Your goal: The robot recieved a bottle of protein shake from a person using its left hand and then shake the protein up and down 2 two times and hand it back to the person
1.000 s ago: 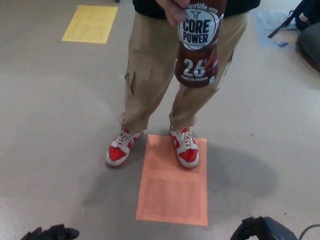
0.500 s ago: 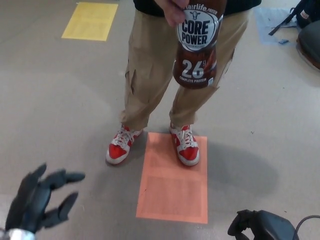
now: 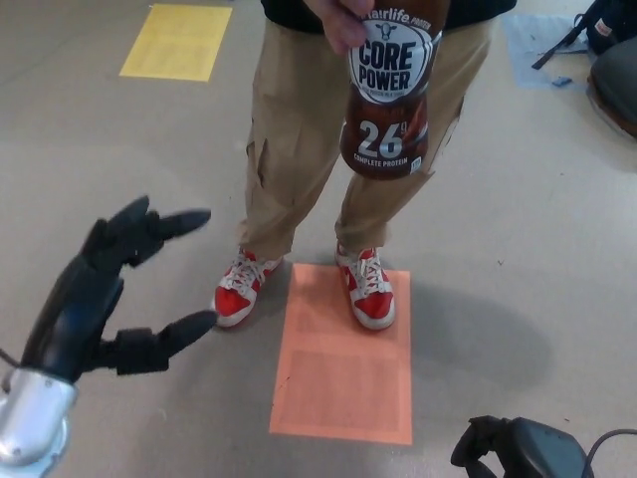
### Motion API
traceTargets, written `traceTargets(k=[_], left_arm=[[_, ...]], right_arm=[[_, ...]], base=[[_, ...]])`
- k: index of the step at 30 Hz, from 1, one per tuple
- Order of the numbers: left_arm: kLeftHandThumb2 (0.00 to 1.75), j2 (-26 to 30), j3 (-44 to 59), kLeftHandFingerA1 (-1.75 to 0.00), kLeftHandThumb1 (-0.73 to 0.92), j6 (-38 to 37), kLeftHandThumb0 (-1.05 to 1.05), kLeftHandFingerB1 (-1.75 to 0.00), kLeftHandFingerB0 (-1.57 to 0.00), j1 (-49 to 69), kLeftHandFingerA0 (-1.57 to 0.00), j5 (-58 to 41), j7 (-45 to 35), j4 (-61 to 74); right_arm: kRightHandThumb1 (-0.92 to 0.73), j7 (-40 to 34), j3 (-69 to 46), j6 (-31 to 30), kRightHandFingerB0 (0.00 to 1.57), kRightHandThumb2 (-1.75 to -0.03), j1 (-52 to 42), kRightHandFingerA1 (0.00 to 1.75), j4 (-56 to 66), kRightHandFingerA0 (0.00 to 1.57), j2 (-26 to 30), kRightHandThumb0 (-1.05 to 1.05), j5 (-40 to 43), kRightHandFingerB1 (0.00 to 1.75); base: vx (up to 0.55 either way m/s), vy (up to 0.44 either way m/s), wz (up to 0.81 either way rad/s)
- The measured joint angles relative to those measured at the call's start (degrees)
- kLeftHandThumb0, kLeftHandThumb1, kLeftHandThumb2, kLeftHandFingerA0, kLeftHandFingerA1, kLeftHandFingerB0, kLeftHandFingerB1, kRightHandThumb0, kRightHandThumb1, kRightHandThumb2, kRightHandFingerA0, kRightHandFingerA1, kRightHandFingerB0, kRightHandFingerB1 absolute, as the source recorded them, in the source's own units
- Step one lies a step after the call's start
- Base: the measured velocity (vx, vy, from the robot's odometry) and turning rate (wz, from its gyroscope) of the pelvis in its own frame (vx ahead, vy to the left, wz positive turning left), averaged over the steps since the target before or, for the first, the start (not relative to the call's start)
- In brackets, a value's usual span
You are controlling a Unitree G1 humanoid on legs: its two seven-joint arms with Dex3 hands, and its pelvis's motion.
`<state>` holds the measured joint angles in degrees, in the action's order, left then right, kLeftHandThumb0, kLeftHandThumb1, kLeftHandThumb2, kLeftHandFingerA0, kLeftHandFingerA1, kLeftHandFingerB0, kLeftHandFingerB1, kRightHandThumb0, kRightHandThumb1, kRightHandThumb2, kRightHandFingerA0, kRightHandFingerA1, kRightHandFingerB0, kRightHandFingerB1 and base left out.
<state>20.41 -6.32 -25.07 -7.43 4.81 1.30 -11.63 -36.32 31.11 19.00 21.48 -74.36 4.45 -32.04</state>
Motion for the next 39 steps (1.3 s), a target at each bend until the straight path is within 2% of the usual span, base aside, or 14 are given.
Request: traceTargets(k=[2,3,4,12,14,15,24,26,27,28,30,33,34,39], left_arm=[[0.62,0.32,0.2,-0.37,0.42,1.81,-0.72,-0.28,-0.09,-0.41,-0.14,-1.78,-1.58,2.25],[0.82,0.41,0.27,-0.49,0.18,2.48,-0.34,-0.48,0.0,-0.65,-0.01,-2.36,-2.13,2.84],[0.75,0.55,0.37,-0.42,0.42,3.43,-0.68,-0.24,-0.06,-1.06,-0.13,-3.25,-2.9,3.57],[0.77,1.87,0.83,-0.41,0.44,10.47,-0.72,-0.21,-0.05,-5.85,-0.09,-8.79,-7.64,6.39],[0.57,2.13,0.93,-0.33,0.53,12.41,-0.71,-0.21,-0.03,-7.85,-0.15,-10.22,-8.76,6.68],[0.83,2.19,1.0,-0.43,0.46,13.39,-0.72,-0.16,-0.07,-8.82,-0.07,-10.84,-9.28,6.82],[0.85,2.2,1.15,-0.3,0.5,21.26,-0.77,-0.07,0.0,-16.27,-0.04,-15.72,-12.61,6.9],[0.6,2.2,1.15,-0.3,0.6,22.78,-0.76,-0.03,0.0,-17.54,-0.05,-16.61,-13.17,6.9],[0.84,2.18,1.15,-0.31,0.5,23.81,-0.8,-0.03,0.0,-18.4,-0.07,-17.13,-13.52,6.9],[0.62,2.15,1.14,-0.29,0.61,24.82,-0.76,-0.01,0.0,-19.26,-0.04,-17.58,-13.81,6.89],[0.85,2.07,1.14,-0.29,0.51,26.64,-0.8,-0.04,0.0,-20.96,-0.05,-18.56,-14.37,6.89],[0.62,1.81,1.13,-0.29,0.63,29.31,-0.79,0.0,0.0,-23.11,-0.03,-19.88,-15.09,6.88],[0.91,1.7,1.12,-0.29,0.51,30.15,-0.8,-0.08,0.0,-23.74,0.0,-20.28,-15.31,6.88],[0.91,0.89,1.06,-0.24,0.53,34.44,-0.84,-0.04,0.0,-26.81,-0.01,-22.33,-16.14,6.89]], right_arm=[[-0.63,-0.07,0.03,0.07,0.88,-1.0,-0.03,0.91,0.0,0.94,-0.01,-0.51,-0.03,0.77],[-0.62,-0.08,0.04,0.08,0.89,-1.02,-0.03,0.9,0.0,0.95,-0.01,-0.5,-0.04,0.76],[-0.59,-0.08,0.05,0.1,0.9,-1.06,-0.04,0.88,0.0,0.95,-0.03,-0.49,-0.04,0.75],[-0.59,-0.09,0.04,0.12,0.92,-1.04,-0.04,0.92,0.03,1.0,-0.14,-0.49,-0.05,0.74],[-0.6,-0.1,0.04,0.12,0.91,-1.04,-0.04,0.9,0.04,0.99,-0.17,-0.5,-0.05,0.73],[-0.6,-0.1,0.04,0.12,0.9,-1.04,-0.04,0.89,0.04,0.99,-0.19,-0.5,-0.06,0.73],[-0.61,-0.13,0.05,0.13,0.87,-1.01,-0.04,0.98,0.05,0.96,-0.26,-0.51,-0.12,0.76],[-0.61,-0.13,0.05,0.13,0.87,-0.99,-0.04,0.96,0.05,0.97,-0.27,-0.5,-0.14,0.76],[-0.62,-0.13,0.05,0.13,0.87,-1.0,-0.04,0.95,0.05,0.96,-0.27,-0.5,-0.14,0.75],[-0.55,-0.13,0.05,0.13,0.85,-1.13,-0.04,0.92,0.05,0.92,-0.28,-0.5,-0.14,0.81],[-0.61,-0.13,0.05,0.13,0.89,-1.03,-0.04,0.9,0.06,0.95,-0.29,-0.52,-0.15,0.75],[-0.6,-0.13,0.04,0.13,0.89,-1.06,-0.04,0.87,0.06,0.94,-0.3,-0.52,-0.15,0.76],[-0.6,-0.13,0.04,0.13,0.89,-1.06,-0.04,0.88,0.06,0.93,-0.3,-0.53,-0.15,0.76],[-0.54,-0.13,0.05,0.13,0.85,-1.17,-0.04,0.87,0.07,0.87,-0.31,-0.52,-0.15,0.81]], base=[[0.0,0.0,0.0],[0.0,0.0,0.0],[0.0,0.0,0.0],[0.0,0.0,0.0],[0.0,0.0,0.0],[0.0,0.0,0.0],[0.0,0.0,0.0],[0.0,0.0,0.0],[0.0,0.0,0.0],[0.0,0.0,0.0],[0.0,0.0,0.0],[0.0,0.0,0.0],[0.0,0.0,0.0],[0.0,0.0,0.0]])
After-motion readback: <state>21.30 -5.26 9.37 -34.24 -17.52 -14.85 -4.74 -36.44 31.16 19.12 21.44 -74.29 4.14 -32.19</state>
